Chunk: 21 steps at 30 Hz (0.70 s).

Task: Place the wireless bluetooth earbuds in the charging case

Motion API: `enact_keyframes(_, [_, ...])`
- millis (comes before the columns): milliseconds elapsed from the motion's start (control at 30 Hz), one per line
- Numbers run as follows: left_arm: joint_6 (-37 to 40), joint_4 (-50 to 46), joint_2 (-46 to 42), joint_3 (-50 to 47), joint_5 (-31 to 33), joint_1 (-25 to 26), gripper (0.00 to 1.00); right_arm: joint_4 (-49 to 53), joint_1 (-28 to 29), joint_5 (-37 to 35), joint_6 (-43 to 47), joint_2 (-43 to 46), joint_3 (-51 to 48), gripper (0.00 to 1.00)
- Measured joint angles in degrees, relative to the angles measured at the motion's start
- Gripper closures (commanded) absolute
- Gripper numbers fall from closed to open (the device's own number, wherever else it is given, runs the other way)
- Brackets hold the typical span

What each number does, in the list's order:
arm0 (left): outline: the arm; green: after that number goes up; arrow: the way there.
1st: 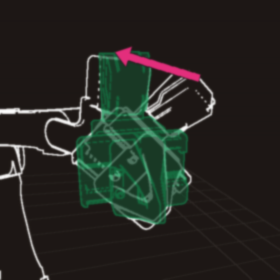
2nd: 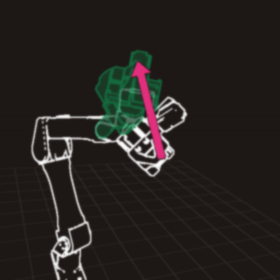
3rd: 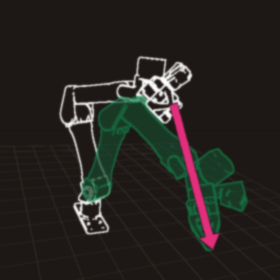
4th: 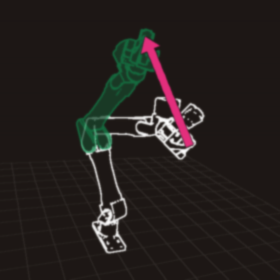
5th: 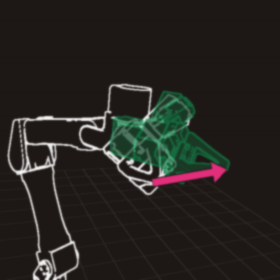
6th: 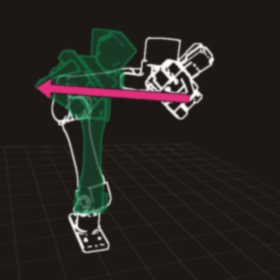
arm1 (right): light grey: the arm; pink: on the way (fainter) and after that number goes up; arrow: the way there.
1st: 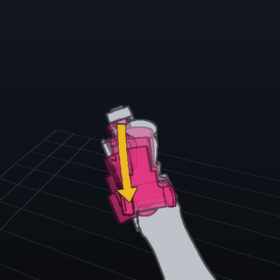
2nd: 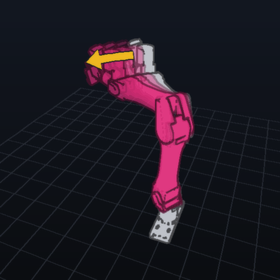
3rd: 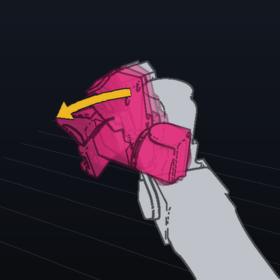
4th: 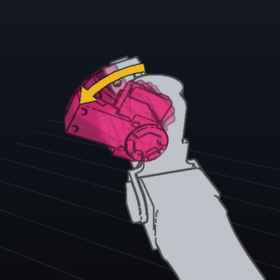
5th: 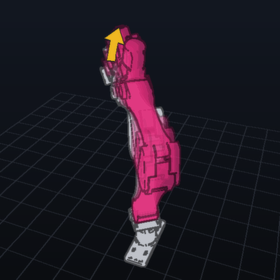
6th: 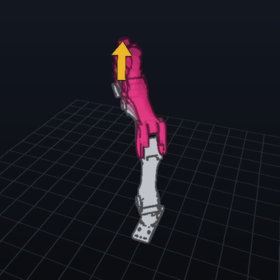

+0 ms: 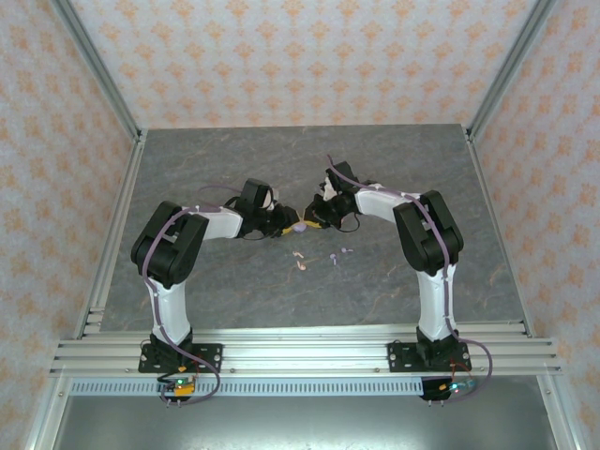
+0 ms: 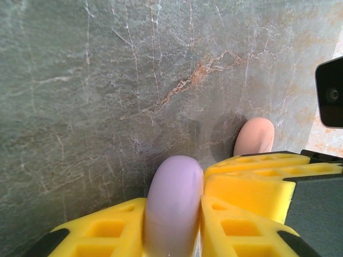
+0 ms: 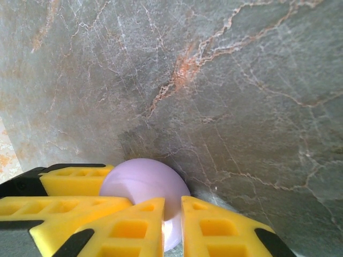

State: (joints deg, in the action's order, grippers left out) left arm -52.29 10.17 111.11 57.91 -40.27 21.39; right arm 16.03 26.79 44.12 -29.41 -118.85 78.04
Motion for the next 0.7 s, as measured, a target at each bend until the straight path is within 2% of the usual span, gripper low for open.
enact_keyframes(200, [0.3, -1.2, -1.1, 0.0, 0.7, 0.4, 0.79, 0.0, -0.2, -1.0, -0.2, 1.6, -1.7, 0.77])
enact_keyframes(367, [1.1, -2.0, -4.7, -0.3, 0.7, 0.6, 0.76, 0.8, -1.6, -2.2, -0.1, 5.7, -4.9, 0.73])
enact_keyframes(533, [2.5, -1.8, -7.7, -0.1, -0.1, -0.5, 0.76, 1.1, -4.4, -2.5, 0.9, 11.7, -7.2, 0.71])
enact_keyframes(700, [5.0, -2.1, -9.5, 1.2, -1.6, -1.7, 0.78, 1.1, -8.7, -0.1, 3.6, 18.6, -9.5, 0.65])
